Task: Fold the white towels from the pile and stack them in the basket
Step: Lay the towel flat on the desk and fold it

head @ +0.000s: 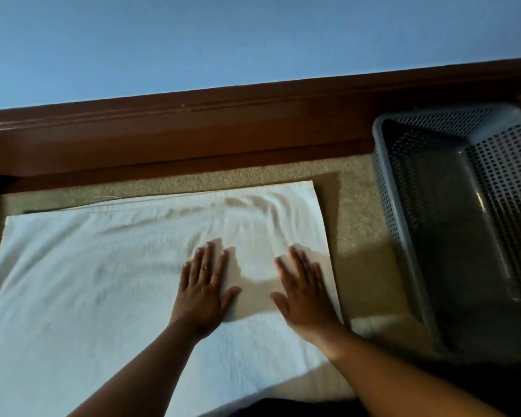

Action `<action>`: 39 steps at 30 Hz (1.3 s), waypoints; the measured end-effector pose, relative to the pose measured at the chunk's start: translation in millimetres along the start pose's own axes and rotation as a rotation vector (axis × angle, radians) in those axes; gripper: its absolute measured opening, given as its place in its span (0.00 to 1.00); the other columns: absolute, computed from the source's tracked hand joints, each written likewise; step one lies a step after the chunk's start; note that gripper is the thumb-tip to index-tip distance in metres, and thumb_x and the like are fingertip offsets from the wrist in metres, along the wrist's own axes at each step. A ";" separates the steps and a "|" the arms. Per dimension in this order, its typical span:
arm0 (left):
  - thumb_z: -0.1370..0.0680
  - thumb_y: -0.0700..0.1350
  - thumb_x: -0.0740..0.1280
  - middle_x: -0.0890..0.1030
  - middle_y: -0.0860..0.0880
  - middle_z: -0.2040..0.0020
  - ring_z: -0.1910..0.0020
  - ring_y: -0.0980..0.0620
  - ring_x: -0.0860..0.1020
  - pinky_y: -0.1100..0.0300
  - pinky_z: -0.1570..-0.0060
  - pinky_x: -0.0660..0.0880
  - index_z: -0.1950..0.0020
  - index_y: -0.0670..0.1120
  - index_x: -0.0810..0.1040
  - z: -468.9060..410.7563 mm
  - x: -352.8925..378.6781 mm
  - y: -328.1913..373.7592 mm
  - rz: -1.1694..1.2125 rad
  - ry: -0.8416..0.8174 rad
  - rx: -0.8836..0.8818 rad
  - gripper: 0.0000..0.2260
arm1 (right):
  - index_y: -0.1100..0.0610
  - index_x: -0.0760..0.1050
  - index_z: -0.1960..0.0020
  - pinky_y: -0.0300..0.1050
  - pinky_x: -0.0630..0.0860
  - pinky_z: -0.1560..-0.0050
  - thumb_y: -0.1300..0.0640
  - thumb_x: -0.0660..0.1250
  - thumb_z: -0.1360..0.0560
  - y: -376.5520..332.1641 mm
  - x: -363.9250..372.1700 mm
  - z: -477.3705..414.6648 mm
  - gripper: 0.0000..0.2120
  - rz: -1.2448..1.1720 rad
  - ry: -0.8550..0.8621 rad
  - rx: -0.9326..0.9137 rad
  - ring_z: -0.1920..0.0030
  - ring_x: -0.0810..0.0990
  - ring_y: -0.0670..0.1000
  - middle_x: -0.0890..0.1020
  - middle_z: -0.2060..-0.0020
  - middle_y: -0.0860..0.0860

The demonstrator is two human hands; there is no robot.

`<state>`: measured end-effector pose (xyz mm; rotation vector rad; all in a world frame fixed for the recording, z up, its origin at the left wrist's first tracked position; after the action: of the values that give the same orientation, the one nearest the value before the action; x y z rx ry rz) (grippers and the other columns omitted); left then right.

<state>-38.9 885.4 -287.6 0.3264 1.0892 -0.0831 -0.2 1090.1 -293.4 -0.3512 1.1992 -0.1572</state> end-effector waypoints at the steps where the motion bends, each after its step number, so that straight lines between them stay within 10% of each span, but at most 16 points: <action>1: 0.19 0.68 0.47 0.29 0.49 0.20 0.21 0.48 0.30 0.49 0.23 0.36 0.20 0.56 0.32 11.8 3.9 -2.9 0.016 -0.005 -0.021 0.36 | 0.47 0.47 0.18 0.61 0.45 0.23 0.38 0.51 0.20 5.5 0.8 9.2 0.33 0.022 -0.028 0.012 0.20 0.37 0.54 0.39 0.19 0.51; 10: 0.22 0.72 0.44 0.28 0.54 0.21 0.22 0.52 0.28 0.53 0.26 0.30 0.20 0.60 0.33 145.1 48.1 -66.6 0.057 -0.068 -0.065 0.36 | 0.50 0.49 0.18 0.55 0.39 0.23 0.37 0.43 0.26 5.6 6.4 84.4 0.38 0.068 -0.056 0.234 0.20 0.36 0.53 0.37 0.20 0.52; 16: 0.34 0.79 0.29 0.24 0.58 0.24 0.25 0.53 0.24 0.54 0.25 0.31 0.23 0.61 0.29 214.0 47.4 -169.6 0.127 -0.063 -0.140 0.43 | 0.43 0.34 0.20 0.55 0.38 0.22 0.31 0.40 0.28 -113.5 61.5 99.1 0.39 0.027 -0.182 0.105 0.23 0.27 0.52 0.26 0.24 0.50; 23: 0.32 0.79 0.36 0.26 0.53 0.22 0.21 0.49 0.32 0.47 0.22 0.41 0.23 0.59 0.28 278.4 35.4 -346.8 0.166 0.015 -0.451 0.43 | 0.42 0.34 0.20 0.60 0.36 0.24 0.37 0.55 0.20 -303.0 126.4 71.7 0.38 0.019 -0.215 0.083 0.24 0.25 0.55 0.25 0.25 0.52; 30: 0.23 0.63 0.66 0.66 0.40 0.28 0.29 0.39 0.68 0.48 0.32 0.67 0.21 0.44 0.57 308.9 7.6 -415.7 0.371 0.066 -0.687 0.38 | 0.47 0.50 0.19 0.62 0.47 0.23 0.43 0.60 0.22 -462.4 173.6 56.1 0.36 0.080 -0.352 -0.083 0.20 0.37 0.59 0.32 0.22 0.56; 39: 0.23 0.58 0.68 0.74 0.42 0.38 0.39 0.39 0.74 0.52 0.43 0.74 0.35 0.46 0.76 293.9 16.1 -413.3 0.559 -0.029 -0.597 0.22 | 0.50 0.65 0.24 0.51 0.64 0.27 0.53 0.62 0.24 -480.3 164.1 58.8 0.28 -0.048 -0.257 0.075 0.23 0.58 0.58 0.54 0.20 0.55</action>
<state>126.9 406.1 -269.0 0.0785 0.9117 0.7204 145.0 602.0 -252.4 -0.3238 0.9295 -0.1919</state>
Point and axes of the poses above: each hand's wrist, its own z-axis away from the middle knuckle, its own x-axis out of the palm, y = z × x, the point moved 10 cm from there along -z, towards the middle knuckle
